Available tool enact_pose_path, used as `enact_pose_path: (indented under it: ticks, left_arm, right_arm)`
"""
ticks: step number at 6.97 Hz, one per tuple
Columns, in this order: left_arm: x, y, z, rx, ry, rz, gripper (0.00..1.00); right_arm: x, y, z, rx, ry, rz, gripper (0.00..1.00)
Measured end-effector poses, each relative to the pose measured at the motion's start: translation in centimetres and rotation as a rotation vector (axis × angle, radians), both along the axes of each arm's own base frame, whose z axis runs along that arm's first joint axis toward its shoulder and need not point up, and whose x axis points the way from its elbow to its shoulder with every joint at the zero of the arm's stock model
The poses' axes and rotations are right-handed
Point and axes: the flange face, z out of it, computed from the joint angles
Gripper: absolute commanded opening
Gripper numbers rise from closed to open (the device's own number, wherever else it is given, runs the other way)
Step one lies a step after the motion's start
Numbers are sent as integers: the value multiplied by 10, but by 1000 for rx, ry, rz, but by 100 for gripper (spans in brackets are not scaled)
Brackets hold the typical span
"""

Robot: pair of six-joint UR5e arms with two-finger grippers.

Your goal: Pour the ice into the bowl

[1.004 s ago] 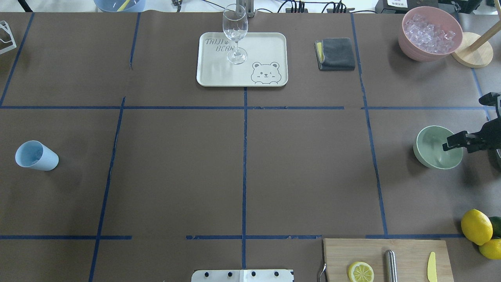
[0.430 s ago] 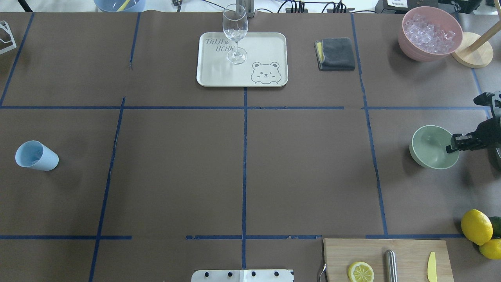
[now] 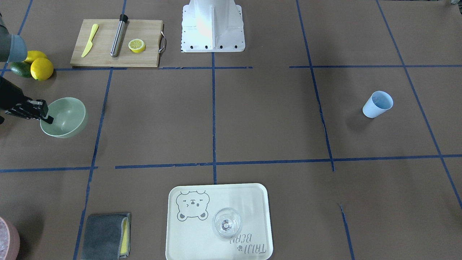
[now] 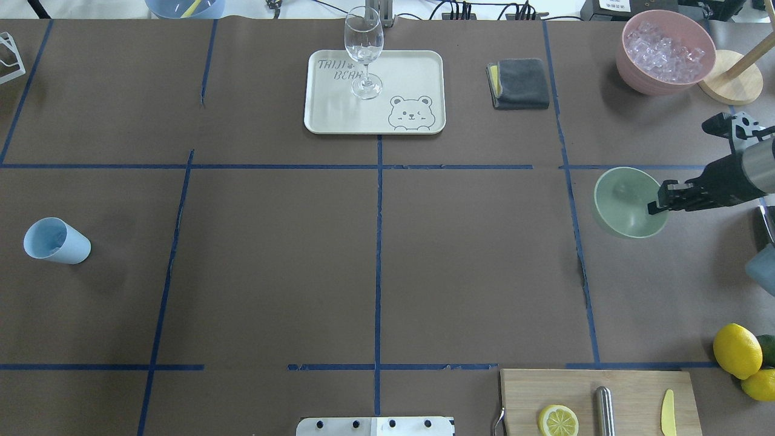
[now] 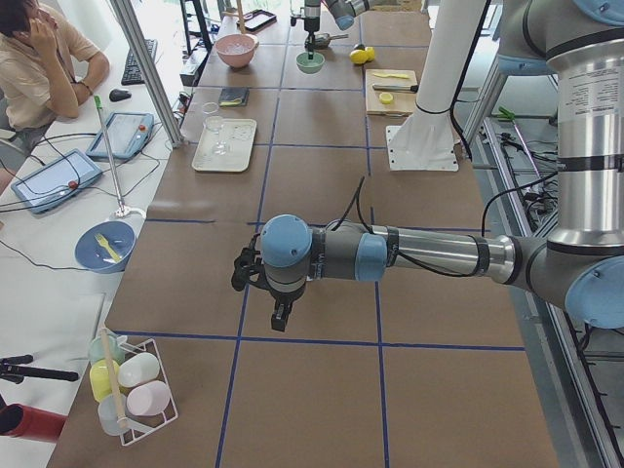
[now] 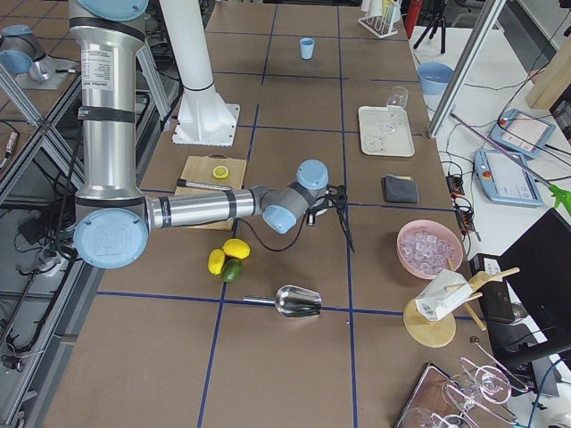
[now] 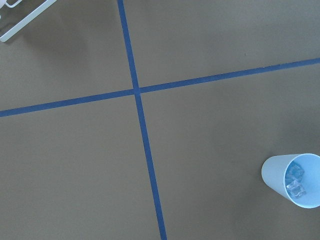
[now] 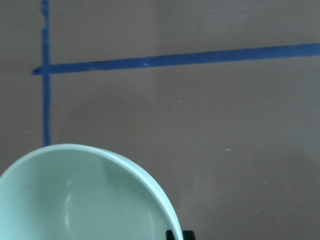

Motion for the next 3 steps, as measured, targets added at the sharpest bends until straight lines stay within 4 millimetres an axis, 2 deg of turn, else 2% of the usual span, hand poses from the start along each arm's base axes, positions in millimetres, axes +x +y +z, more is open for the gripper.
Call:
enact_pose_path:
  ticks: [1,2,3]
  left_arm:
    - [0,0,0,0,0,0,100]
    - [0,0,1,-1,1,0,100]
    - [0,0,1,-1,2,1,100]
  right_arm:
    - [-35,-3,-39,-33,-43,8,0]
    - [-83,-2,-81,-62,-79,15,0]
    - [-144,8,-127,-93,-113,31,0]
